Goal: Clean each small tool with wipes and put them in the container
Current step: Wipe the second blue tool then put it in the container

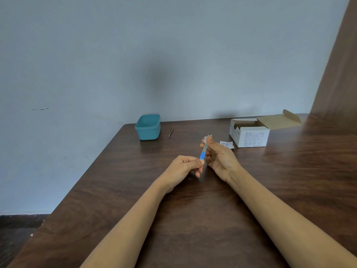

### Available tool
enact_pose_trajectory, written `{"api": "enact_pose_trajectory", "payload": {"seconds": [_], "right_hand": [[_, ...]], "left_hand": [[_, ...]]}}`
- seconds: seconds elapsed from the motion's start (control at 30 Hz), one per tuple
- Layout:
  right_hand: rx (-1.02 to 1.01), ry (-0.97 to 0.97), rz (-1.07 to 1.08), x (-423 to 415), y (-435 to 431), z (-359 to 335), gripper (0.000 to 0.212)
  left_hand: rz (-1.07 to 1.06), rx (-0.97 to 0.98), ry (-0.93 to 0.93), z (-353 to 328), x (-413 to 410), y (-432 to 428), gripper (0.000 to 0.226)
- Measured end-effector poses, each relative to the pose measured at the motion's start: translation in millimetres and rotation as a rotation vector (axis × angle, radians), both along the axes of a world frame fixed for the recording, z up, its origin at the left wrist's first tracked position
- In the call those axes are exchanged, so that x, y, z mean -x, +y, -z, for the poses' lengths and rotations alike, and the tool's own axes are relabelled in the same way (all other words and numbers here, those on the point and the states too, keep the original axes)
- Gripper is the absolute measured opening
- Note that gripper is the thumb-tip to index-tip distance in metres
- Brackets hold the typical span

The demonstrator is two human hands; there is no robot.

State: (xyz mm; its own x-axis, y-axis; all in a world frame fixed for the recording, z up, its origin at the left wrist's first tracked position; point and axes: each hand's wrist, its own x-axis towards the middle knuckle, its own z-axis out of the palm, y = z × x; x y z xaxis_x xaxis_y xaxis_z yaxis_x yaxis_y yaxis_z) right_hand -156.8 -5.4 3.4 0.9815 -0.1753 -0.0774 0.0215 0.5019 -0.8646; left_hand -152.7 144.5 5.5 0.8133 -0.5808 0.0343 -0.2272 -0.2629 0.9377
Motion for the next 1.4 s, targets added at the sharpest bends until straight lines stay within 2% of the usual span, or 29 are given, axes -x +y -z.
{"api": "enact_pose_trajectory", "payload": {"seconds": [0.27, 0.4, 0.57, 0.67, 0.87, 1.07, 1.4], "right_hand": [[-0.177, 0.019, 0.138, -5, -11, 1, 0.016], [-0.198, -0.003, 0.192, -6, -15, 4, 0.009], [0.043, -0.072, 0.217, -7, -3, 11, 0.011], [0.185, -0.090, 0.229, -11, 2, 14, 0.013], [0.251, -0.083, 0.267, -24, 5, 18, 0.015], [0.328, -0.098, 0.299, -48, 15, 16, 0.023], [0.449, -0.018, 0.541, -93, 30, 18, 0.022]], "left_hand": [[0.030, -0.053, -0.024, 4, 1, -1, 0.031], [-0.105, -0.040, -0.098, 5, -2, 2, 0.033], [-0.405, -0.113, -0.302, 7, -12, 15, 0.040], [-0.552, -0.175, -0.346, 2, -14, 23, 0.042], [-0.782, -0.330, -0.436, -15, -37, 45, 0.043], [-0.864, -0.656, -0.594, -37, -89, 82, 0.045], [-0.761, -0.939, -0.544, -103, -165, 96, 0.028]]}}
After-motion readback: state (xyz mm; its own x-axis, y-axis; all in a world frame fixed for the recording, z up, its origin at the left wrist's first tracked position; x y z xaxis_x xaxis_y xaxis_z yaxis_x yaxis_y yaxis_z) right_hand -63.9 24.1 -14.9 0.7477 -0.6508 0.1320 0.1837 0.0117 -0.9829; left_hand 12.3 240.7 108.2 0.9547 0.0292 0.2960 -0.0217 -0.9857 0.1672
